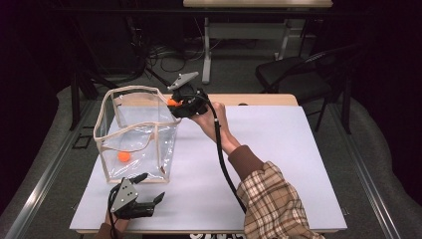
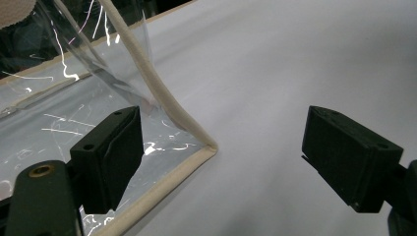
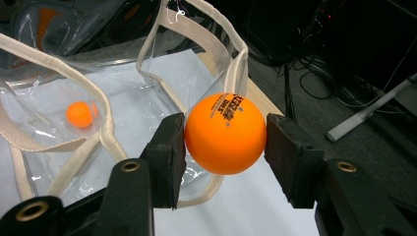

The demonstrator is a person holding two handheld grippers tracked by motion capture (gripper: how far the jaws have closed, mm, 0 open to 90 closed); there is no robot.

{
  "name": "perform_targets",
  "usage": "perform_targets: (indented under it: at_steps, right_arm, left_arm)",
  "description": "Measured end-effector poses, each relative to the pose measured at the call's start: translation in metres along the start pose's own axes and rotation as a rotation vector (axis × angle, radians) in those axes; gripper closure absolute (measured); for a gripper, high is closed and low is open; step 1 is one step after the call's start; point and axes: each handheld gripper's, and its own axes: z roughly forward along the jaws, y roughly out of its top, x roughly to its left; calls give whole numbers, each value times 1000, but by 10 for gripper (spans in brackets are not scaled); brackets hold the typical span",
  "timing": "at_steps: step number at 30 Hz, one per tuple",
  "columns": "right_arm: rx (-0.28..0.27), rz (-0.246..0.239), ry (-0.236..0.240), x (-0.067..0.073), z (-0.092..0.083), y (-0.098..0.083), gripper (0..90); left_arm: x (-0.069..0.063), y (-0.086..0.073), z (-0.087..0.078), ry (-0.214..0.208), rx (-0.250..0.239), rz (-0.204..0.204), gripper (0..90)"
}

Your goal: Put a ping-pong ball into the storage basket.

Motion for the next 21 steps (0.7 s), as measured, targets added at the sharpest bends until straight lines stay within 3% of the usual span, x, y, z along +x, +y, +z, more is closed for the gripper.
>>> perform_targets:
  at_steps: [21]
  right_arm:
    - [10,5,13,5,16,2,504]
  left_arm:
    - [0,0,0,-3,1,0,158]
